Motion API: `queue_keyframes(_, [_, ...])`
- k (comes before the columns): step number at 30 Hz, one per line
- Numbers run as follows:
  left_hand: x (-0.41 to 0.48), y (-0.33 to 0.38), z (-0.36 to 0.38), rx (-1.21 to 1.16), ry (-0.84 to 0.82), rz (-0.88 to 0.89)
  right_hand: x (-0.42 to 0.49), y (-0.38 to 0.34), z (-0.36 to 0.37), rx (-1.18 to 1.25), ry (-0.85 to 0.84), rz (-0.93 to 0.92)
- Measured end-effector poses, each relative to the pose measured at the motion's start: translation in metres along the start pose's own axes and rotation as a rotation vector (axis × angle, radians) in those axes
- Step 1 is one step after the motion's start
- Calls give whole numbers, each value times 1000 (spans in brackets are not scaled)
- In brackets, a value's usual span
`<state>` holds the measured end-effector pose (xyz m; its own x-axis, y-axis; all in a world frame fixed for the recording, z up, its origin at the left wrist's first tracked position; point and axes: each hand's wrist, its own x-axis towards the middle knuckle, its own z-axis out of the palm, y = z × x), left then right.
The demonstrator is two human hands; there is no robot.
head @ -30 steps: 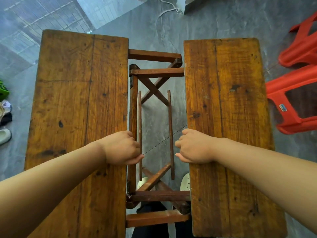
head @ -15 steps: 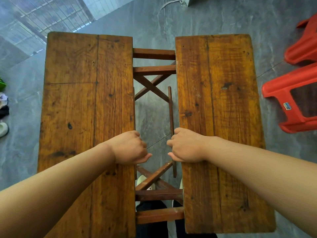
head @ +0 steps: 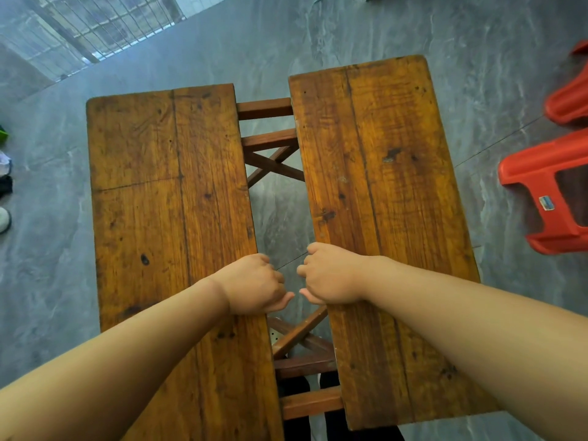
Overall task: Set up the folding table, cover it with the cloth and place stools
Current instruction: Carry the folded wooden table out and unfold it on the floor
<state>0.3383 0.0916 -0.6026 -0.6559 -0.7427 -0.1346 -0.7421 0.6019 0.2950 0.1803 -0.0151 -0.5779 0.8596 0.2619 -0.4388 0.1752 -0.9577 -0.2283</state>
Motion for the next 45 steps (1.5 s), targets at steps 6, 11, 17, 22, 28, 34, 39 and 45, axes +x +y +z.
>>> queue_keyframes(6, [3, -1, 5, -47, 5, -17, 5, 3, 4, 5, -17, -15])
queue_keyframes(11, [7, 0, 9, -65, -42, -26, 10, 2, 6, -16, -14, -22])
queue_keyframes(17, [12, 0, 10, -124, -180, -75, 14, 3, 6, -25, -57, -50])
queue_keyframes(22, [6, -4, 11, -38, -60, -16, 3, 6, 15, 6, 106, -23])
queue_keyframes(28, [5, 0, 10, -83, -66, -28, -8, 5, 24, -15, 113, 27])
queue_keyframes(34, [10, 8, 9, -144, -227, -138, -12, -3, 21, -17, -56, 70])
queue_keyframes(39, [6, 9, 11, -129, -228, -128, -7, -8, 19, -24, -88, 96])
queue_keyframes(45, [-3, 15, 18, -130, -169, -157, -5, -11, 21, -8, -131, 101])
